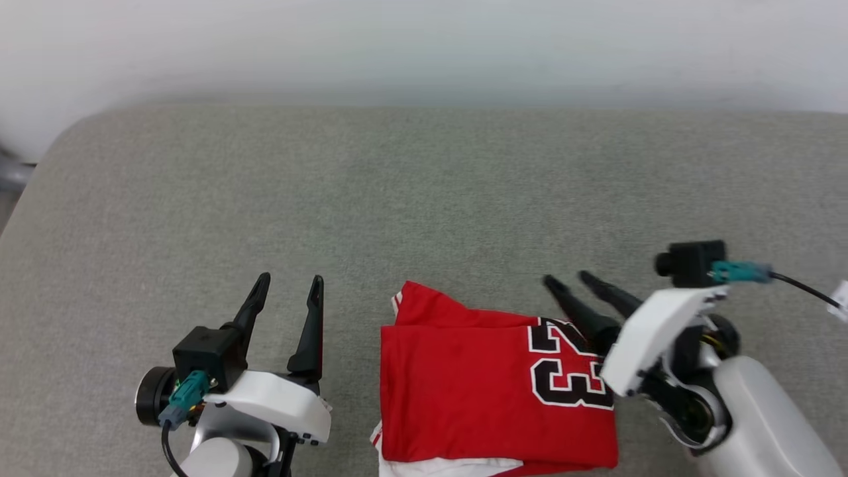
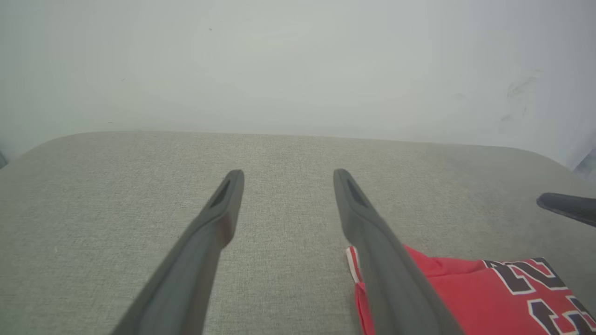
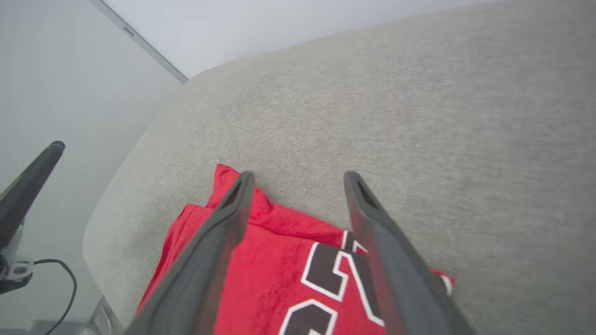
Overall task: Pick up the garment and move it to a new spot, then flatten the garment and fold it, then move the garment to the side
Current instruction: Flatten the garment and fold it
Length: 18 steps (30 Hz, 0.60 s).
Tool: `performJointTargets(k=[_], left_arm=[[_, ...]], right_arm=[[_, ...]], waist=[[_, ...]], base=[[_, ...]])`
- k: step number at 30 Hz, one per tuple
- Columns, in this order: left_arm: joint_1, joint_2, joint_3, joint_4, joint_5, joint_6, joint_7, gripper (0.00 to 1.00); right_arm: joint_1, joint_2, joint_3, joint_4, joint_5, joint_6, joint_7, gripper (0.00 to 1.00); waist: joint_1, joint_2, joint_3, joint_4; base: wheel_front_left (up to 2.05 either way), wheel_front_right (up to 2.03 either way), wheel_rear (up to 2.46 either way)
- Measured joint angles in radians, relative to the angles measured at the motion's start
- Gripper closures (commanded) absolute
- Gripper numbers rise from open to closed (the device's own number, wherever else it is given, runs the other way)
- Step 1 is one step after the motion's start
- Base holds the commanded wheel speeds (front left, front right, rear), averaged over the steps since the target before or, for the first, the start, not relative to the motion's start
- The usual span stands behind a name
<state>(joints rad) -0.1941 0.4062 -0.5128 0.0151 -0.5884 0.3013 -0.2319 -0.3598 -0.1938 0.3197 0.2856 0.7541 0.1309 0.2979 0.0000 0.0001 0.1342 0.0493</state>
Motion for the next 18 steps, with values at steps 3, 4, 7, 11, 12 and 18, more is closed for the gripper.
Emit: performJointTargets(k=[3,4,7,11,12,18], left_arm=[[0.008,0.003,0.004,0.002,-0.004,0.008,0.0,0.0],[0.01,0.005,0.006,0.002,-0.004,0.011,0.0,0.0],[0.02,0.01,0.011,0.005,-0.006,0.016,0.0,0.0],[0.032,0.014,0.022,0.008,-0.012,0.025,-0.002,0.0],[0.037,0.014,0.026,0.009,-0.014,0.028,-0.004,0.0],[0.071,0.01,0.04,0.019,-0.023,0.042,-0.013,0.0]], right_arm=[[0.041,-0.016,-0.076,-0.004,-0.101,0.0,-0.043,0.0],[0.056,-0.022,-0.108,-0.009,-0.135,0.0,-0.053,0.0],[0.107,-0.03,-0.217,-0.045,-0.251,0.0,-0.091,0.0],[0.176,-0.016,-0.346,-0.136,-0.4,0.0,-0.143,0.0],[0.193,-0.007,-0.371,-0.165,-0.434,0.0,-0.162,0.0],[0.286,0.059,-0.425,-0.318,-0.548,0.0,-0.249,0.0]], waist=[[0.0,0.0,-0.015,-0.021],[0.0,0.0,-0.02,-0.028],[-0.0001,0.0,-0.034,-0.047],[-0.0001,0.0,-0.05,-0.07],[0.0,0.0,-0.054,-0.074],[-0.0001,0.0,-0.086,-0.091]], base=[[0.0,0.0,0.0],[0.0,0.0,0.0],[0.0,0.0,0.0],[0.0,0.0,0.0],[0.0,0.0,0.0],[0.0,0.0,0.0]])
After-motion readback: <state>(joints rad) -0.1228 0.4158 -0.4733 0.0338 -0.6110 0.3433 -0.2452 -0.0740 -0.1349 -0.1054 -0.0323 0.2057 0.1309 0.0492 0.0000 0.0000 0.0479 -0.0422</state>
